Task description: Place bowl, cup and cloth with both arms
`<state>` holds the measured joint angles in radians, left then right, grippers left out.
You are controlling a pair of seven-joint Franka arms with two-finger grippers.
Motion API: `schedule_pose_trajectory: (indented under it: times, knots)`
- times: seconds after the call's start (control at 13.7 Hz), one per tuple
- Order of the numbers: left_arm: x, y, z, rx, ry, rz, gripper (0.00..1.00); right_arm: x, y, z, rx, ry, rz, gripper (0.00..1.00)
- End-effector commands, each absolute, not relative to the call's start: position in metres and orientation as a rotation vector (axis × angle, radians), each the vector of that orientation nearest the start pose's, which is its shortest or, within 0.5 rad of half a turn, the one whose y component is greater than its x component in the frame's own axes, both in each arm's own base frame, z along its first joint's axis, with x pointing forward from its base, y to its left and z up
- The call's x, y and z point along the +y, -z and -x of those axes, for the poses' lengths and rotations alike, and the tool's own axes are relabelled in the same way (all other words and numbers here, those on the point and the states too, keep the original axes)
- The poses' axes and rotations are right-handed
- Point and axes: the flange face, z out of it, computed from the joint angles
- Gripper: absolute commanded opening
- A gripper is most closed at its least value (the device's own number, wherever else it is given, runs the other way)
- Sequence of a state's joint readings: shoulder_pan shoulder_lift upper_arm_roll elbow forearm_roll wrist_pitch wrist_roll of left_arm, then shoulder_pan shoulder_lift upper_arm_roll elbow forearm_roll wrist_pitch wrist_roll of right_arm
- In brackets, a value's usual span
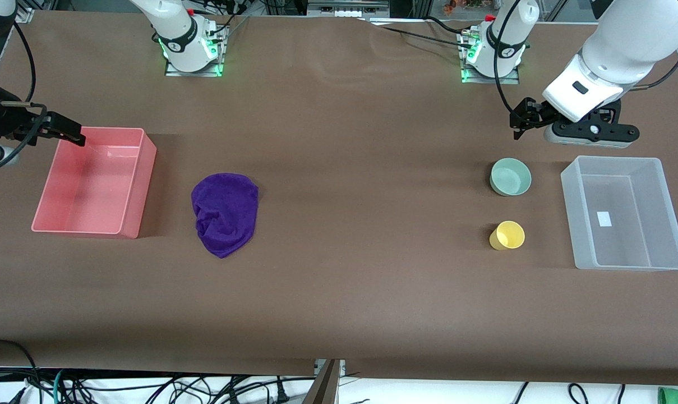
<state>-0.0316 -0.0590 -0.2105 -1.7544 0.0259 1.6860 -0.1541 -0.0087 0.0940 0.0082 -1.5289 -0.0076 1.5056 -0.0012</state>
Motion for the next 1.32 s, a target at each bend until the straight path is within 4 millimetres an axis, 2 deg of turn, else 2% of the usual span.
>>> schedule_pose_trajectory:
  times: [0.0, 0.15, 0.44, 0.59, 0.66, 0.88, 1.02, 1.1, 1.24]
  knots:
    - [-0.133, -0.586, -0.528, 0.125, -0.019, 3.123, 1.0, 0.003, -0.573, -0.58, 0.005, -0.236, 3.131, 1.0]
    - [-0.134, -0.587, -0.527, 0.129, -0.016, 3.123, 1.0, 0.007, -0.569, -0.58, -0.007, -0.245, 3.132, 1.0]
    - [-0.133, -0.587, -0.528, 0.125, -0.016, 3.123, 1.0, 0.01, -0.53, -0.588, 0.004, -0.311, 3.129, 1.0]
    - [-0.132, -0.587, -0.528, 0.127, -0.016, 3.123, 1.0, 0.034, -0.515, -0.592, -0.053, -0.272, 3.127, 1.0]
    - [-0.131, -0.585, -0.528, 0.127, -0.023, 3.122, 1.0, 0.044, -0.501, -0.596, -0.063, -0.271, 3.124, 1.0]
    - [-0.129, -0.577, -0.525, 0.177, -0.063, 3.105, 1.0, 0.09, -0.467, -0.599, 0.026, -0.231, 3.127, 1.0]
    - [-0.12, -0.554, -0.524, 0.241, -0.14, 3.093, 1.0, 0.106, -0.443, -0.6, 0.044, -0.227, 3.121, 1.0]
    - [-0.109, -0.546, -0.53, 0.301, -0.161, 3.089, 1.0, 0.112, -0.428, -0.601, 0.052, -0.222, 3.117, 1.0]
    - [-0.091, -0.522, -0.541, 0.472, -0.224, 3.081, 1.0, 0.119, -0.388, -0.602, 0.064, -0.198, 3.111, 1.0]
